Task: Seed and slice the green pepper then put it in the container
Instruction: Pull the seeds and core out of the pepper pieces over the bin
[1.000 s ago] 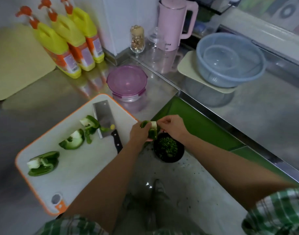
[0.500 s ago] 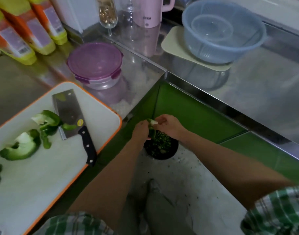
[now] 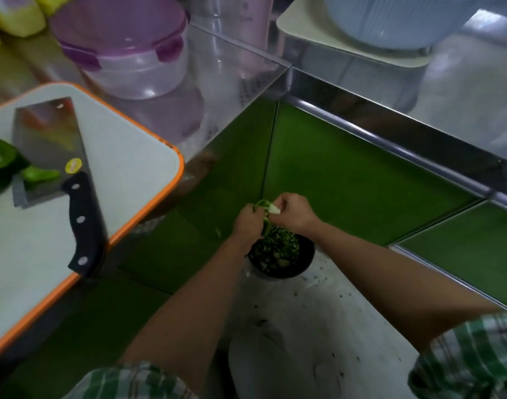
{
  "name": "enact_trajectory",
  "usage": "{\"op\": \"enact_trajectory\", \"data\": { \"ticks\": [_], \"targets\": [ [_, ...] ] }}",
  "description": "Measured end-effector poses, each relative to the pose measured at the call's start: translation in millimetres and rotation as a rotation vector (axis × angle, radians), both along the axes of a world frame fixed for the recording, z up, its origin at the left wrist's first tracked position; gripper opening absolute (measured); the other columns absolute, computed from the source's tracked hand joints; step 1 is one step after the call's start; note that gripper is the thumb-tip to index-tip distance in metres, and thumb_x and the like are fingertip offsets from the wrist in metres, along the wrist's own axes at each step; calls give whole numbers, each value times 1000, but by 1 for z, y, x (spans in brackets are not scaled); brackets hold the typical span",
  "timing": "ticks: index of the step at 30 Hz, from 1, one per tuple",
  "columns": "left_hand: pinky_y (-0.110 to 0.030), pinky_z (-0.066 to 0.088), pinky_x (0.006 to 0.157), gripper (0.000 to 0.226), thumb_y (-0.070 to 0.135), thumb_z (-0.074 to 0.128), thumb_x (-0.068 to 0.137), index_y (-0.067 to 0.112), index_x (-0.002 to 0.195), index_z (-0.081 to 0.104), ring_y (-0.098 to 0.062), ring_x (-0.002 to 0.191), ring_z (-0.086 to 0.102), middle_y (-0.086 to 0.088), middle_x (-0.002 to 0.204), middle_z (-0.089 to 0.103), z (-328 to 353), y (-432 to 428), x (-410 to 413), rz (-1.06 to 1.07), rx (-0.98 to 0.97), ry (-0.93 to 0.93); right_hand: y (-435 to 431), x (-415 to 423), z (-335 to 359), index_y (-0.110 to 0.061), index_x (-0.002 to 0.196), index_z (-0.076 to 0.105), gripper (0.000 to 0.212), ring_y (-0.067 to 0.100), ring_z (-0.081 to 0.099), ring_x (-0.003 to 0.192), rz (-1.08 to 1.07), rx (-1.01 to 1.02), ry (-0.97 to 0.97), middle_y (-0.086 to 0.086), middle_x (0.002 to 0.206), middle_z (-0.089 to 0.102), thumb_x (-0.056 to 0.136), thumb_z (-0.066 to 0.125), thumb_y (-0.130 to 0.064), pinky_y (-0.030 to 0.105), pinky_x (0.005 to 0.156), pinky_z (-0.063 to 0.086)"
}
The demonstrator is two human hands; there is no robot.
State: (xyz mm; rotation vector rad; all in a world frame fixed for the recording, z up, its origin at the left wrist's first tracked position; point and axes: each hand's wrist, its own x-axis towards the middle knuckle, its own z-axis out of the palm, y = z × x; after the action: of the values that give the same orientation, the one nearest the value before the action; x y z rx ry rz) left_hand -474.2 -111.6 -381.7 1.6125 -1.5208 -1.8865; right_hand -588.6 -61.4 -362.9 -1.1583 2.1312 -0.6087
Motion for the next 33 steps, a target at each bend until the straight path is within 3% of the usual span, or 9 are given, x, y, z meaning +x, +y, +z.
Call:
{"op": "enact_trajectory", "data": {
  "ticks": [4,7,11,14,18,22,26,29,33],
  "targets": [
    [-50,54,89,16,15,37,104,8,115,48,-26,99,53,-12,109,51,-7,9,-2,43,56,69,4,-2,-13,-15,84,59,16,11,54,70,3,-37,14,-5,74,57,77,73,-17,17,52,37],
    [-50,55,86,25,13,39,103,2,124,49,-25,93,55,-14,109,53,-6,13,-8,57,2,50,8,-6,-16,-12,90,60,19,14,59,75,-22,-59,-22,0,81,62,79,73,-19,23,61,46],
    [-47,58,79,22,10,40,101,6,118,53,-36,102,62,-20,116,59,-1,20,-17,71,-77,22,15,-14,-16,-13,89,57,27,20,63,79,-34,-43,-27,4,85,63,76,79,-23,33,69,52],
    [-50,58,81,17,12,44,99,11,109,57,-36,98,64,-18,110,64,-1,29,-23,74,-139,-70,23,-20,-11,-14,83,61,22,18,62,77,-23,-61,-15,3,80,63,73,80,-19,32,70,52],
    [-44,54,88,15,18,60,91,13,106,60,-31,97,65,-10,103,67,-1,36,-25,29,-264,-196,35,-30,-9,-16,68,61,18,7,56,60,18,-30,-137,-2,64,61,76,77,-13,23,59,47],
    [-48,56,85,13,21,65,88,25,81,55,-34,91,69,-12,97,71,-4,37,-23,58,-254,-183,39,-34,-10,-4,90,64,8,13,63,72,1,-60,-484,8,80,63,84,67,1,23,73,58],
    [-35,55,73,5,22,61,93,17,95,62,-27,74,67,-10,90,71,0,36,-21,30,-270,-180,40,-36,-5,-3,100,56,13,14,63,76,-82,-70,-688,7,85,59,88,60,3,22,72,57],
    [-24,42,54,6,21,59,94,16,98,61,-19,58,60,-7,87,68,3,36,-18,-9,-263,-166,41,-42,-5,-3,87,60,9,13,58,68,-106,-7,-721,8,80,60,91,53,-1,20,63,52],
    [-24,44,55,13,19,57,96,15,108,59,-16,58,59,-10,96,69,1,32,-10,18,-170,-126,40,-52,-9,2,105,63,18,11,53,59,-142,12,-627,8,77,60,93,51,-5,16,50,44]
  ]
}}
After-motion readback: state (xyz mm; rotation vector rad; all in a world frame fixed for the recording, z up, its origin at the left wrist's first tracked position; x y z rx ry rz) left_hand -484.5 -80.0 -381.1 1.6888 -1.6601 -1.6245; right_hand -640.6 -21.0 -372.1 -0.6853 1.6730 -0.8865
